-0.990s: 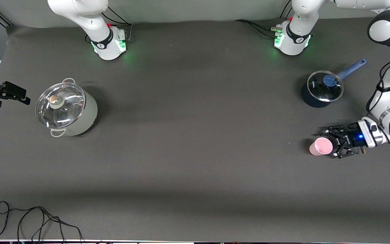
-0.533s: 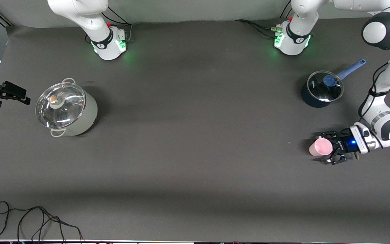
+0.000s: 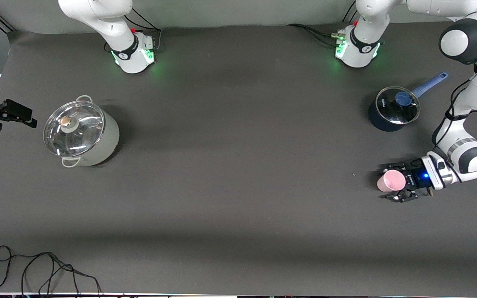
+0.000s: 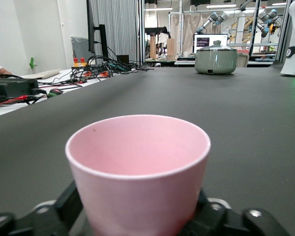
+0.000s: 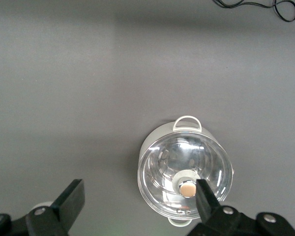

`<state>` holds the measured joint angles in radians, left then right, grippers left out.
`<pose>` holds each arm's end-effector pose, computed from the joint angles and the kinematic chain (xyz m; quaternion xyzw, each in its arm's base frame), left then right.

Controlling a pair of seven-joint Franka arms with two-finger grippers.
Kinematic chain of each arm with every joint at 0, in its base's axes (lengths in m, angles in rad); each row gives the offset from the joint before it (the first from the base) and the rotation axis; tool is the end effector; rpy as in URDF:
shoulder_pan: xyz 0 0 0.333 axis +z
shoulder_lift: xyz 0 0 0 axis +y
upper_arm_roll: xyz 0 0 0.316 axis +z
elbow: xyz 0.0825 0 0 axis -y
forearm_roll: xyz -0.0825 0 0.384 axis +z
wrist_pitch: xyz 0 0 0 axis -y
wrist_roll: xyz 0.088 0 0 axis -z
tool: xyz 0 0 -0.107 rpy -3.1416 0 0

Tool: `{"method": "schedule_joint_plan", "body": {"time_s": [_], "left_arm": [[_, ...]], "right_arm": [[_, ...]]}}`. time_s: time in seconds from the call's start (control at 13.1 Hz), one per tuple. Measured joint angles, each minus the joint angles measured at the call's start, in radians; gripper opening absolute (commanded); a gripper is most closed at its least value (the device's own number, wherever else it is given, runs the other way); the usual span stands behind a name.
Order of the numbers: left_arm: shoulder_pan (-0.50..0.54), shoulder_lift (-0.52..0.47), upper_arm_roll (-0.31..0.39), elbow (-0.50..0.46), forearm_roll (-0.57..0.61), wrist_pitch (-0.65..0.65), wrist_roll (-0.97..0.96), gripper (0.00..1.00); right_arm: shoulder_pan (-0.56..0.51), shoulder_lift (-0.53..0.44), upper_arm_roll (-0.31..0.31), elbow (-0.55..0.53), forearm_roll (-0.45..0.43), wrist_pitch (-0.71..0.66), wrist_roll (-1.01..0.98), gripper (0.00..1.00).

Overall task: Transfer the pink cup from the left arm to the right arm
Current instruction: 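Close the left gripper around the pink cup, then lift the pink cup and carry it toward the table's middle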

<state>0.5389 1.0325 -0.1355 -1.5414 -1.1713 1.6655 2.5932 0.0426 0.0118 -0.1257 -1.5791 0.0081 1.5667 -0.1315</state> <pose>0.6009 0.1663 0.0568 0.5833 -0.5001 0.4994 0.4003 0.5553 -0.0450 0.6137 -0.9996 -0.0242 0.0116 0.0046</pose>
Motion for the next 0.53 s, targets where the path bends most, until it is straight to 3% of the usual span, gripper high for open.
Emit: {"method": "schedule_joint_plan", "body": {"time_s": [0.3,0.53], "left_arm": [[-0.006,0.007,-0.015,0.017,0.0,0.001,0.03,0.0],[-0.014,0.007,-0.065,0.03,-0.001,-0.008,0.031,0.0]], "right_arm": [[0.0,0.0,0.0,0.0,0.0,0.0,0.0,1.0],[0.0,0.0,0.0,0.0,0.0,0.0,0.0,1.0]]}}
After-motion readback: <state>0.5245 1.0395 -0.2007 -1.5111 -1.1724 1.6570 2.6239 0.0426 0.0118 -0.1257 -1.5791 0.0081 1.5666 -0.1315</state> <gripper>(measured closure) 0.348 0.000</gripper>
